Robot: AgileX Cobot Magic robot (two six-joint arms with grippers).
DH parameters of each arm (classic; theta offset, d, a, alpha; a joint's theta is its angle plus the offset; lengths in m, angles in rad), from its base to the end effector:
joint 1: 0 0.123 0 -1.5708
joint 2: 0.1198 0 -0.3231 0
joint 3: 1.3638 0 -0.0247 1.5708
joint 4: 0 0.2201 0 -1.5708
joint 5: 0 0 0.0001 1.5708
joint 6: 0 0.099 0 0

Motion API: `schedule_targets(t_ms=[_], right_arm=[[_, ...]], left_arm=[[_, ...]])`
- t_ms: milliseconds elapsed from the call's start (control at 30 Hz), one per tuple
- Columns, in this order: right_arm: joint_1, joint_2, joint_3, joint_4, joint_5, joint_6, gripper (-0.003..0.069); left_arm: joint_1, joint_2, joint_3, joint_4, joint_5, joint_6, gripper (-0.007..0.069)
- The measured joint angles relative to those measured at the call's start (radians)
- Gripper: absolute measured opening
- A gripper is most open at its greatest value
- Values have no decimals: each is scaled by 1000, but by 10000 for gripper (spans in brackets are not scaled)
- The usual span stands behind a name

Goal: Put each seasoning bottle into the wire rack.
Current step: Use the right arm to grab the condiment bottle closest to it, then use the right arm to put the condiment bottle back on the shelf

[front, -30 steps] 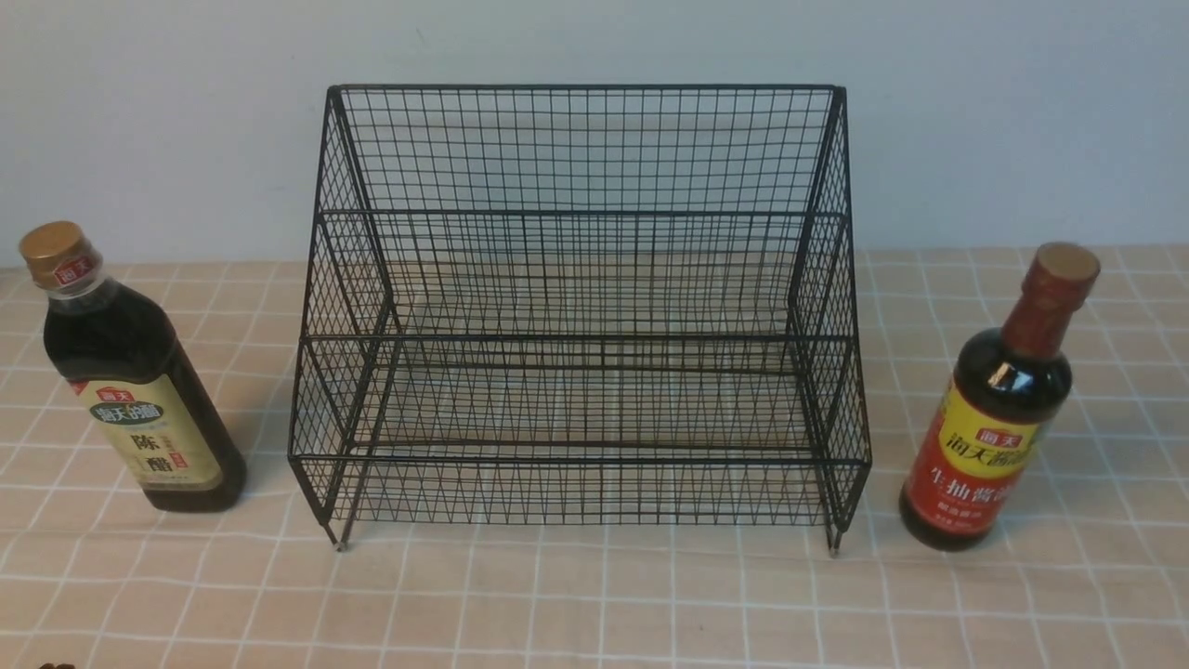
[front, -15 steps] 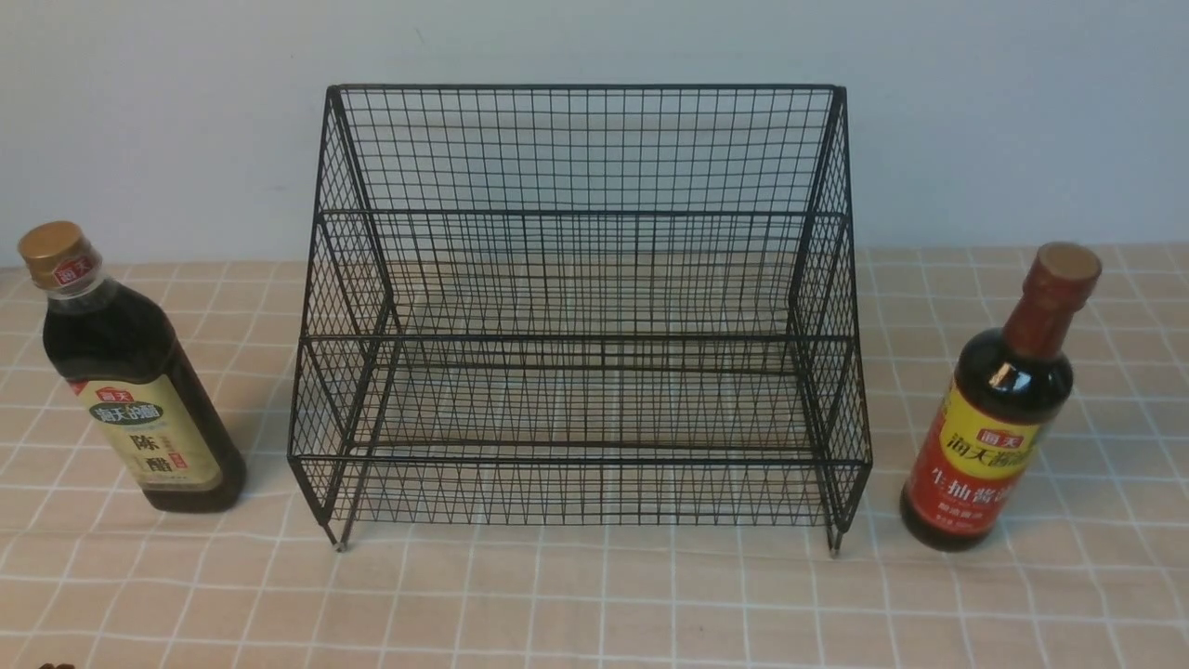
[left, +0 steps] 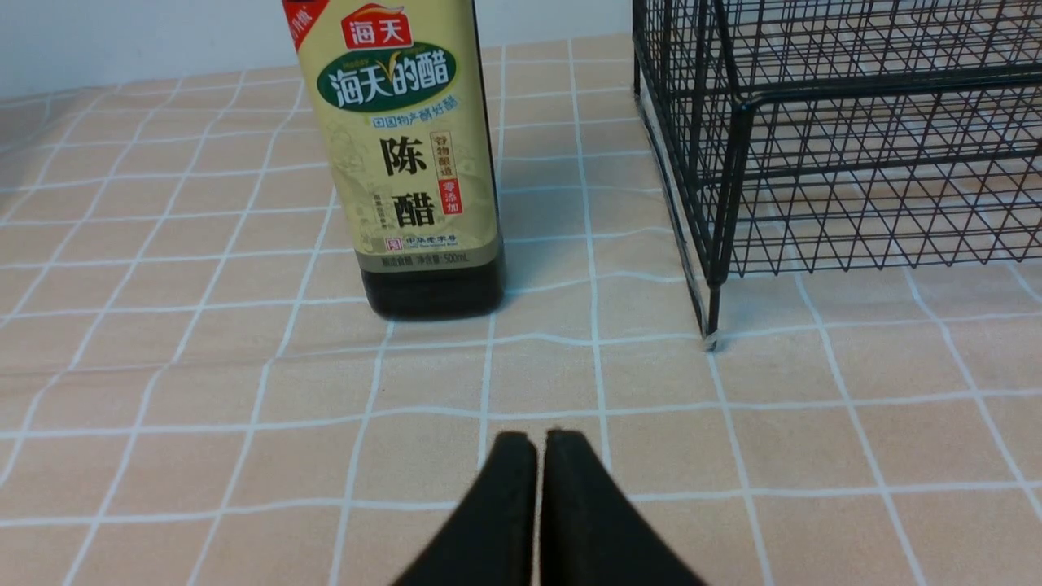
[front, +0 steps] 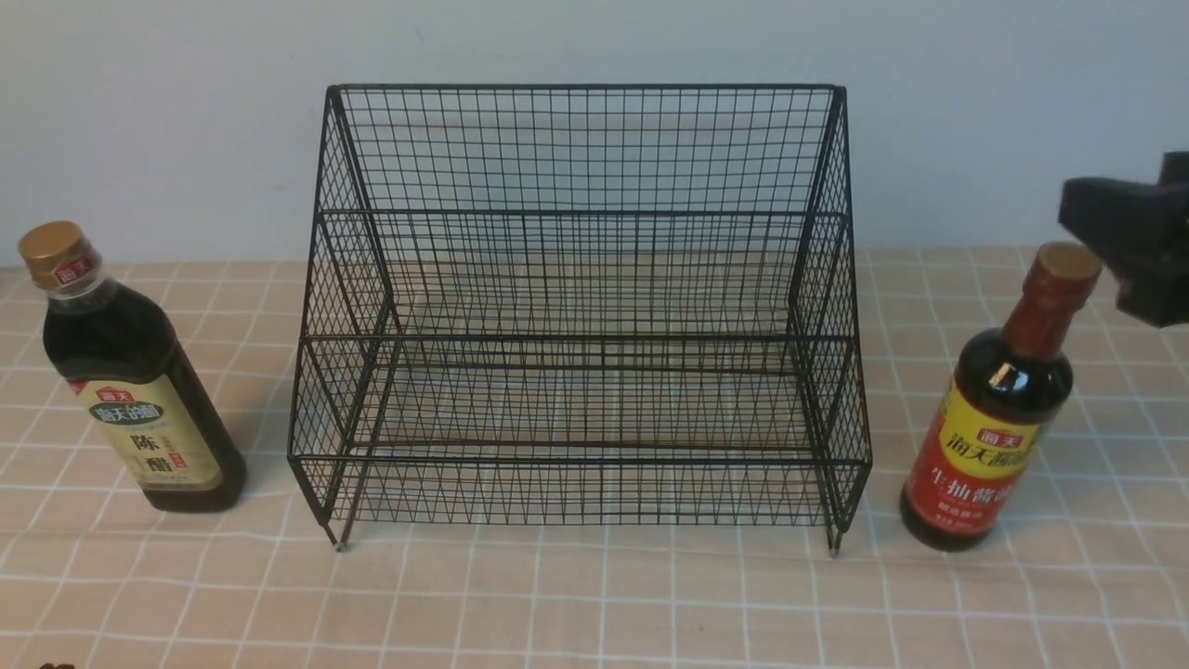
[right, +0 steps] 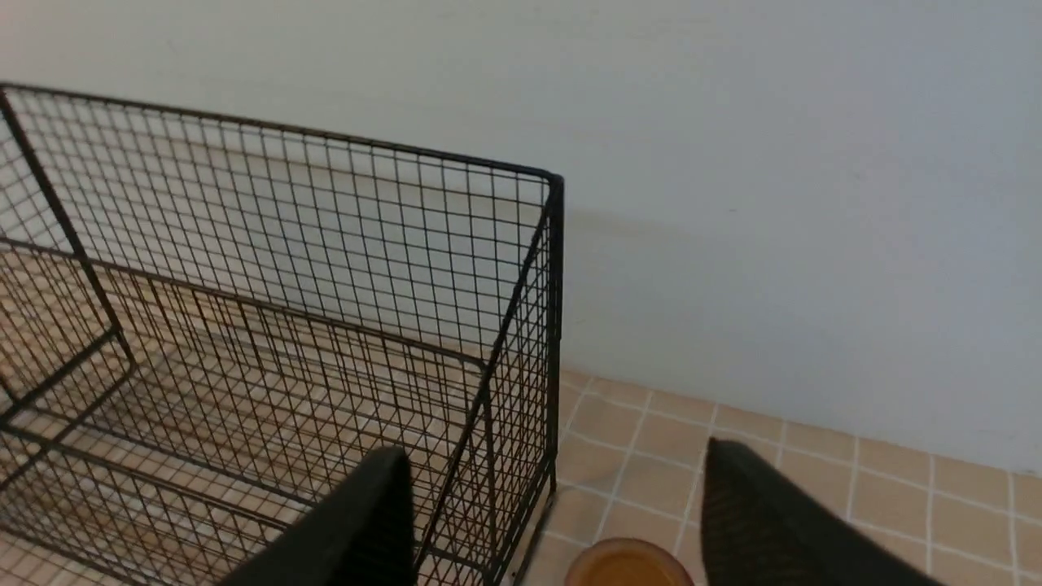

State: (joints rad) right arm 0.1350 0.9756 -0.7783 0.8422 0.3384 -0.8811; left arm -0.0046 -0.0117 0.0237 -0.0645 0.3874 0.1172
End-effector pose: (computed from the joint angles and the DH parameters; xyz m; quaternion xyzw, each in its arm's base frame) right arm 0.1592 0.0464 0.3786 -0.1538 0.7988 0.1211 0.5689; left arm -0.0094 -0.0024 0.1686 0.0322 0.8076 0.0057 0.5889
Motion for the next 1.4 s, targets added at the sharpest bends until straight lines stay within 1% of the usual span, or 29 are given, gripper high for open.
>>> schedule_targets(t_ms=[33, 100, 167, 500, 600, 633, 667, 733, 767, 800, 833, 867, 967, 1100, 1267, 1400], right_arm=[[5, 26, -1, 10, -22, -22, 539], [6, 59, -2, 16, -37, -32, 582], [6, 95, -2, 19, -49, -36, 608], [6, 248, -4, 23, -64, -44, 619], [6, 283, -4, 26, -61, -44, 597], [6, 294, -4, 28, -61, -44, 574], [6, 294, -4, 28, -61, -44, 569], [6, 299, -4, 28, -71, -45, 465], [6, 299, -4, 28, -73, -45, 454], [6, 299, -4, 28, -80, -45, 376], [6, 299, -4, 28, -88, -48, 281], [6, 298, -4, 29, -89, -48, 263], [6, 286, -4, 29, -83, -59, 268], [6, 237, -22, 16, -46, -109, 267], [6, 164, -175, 9, 46, -119, 267], [6, 152, -314, 9, 106, -119, 267]], left_arm=[[0, 0, 0, 0, 0, 0, -7], [0, 0, 0, 0, 0, 0, -7], [0, 0, 0, 0, 0, 0, -7], [0, 0, 0, 0, 0, 0, -7], [0, 0, 0, 0, 0, 0, -7], [0, 0, 0, 0, 0, 0, -7], [0, 0, 0, 0, 0, 0, -7], [0, 0, 0, 0, 0, 0, -7], [0, 0, 0, 0, 0, 0, -7], [0, 0, 0, 0, 0, 0, -7], [0, 0, 0, 0, 0, 0, -7], [0, 0, 0, 0, 0, 0, -7], [0, 0, 0, 0, 0, 0, -7], [0, 0, 0, 0, 0, 0, -7], [0, 0, 0, 0, 0, 0, -7], [0, 0, 0, 0, 0, 0, -7]])
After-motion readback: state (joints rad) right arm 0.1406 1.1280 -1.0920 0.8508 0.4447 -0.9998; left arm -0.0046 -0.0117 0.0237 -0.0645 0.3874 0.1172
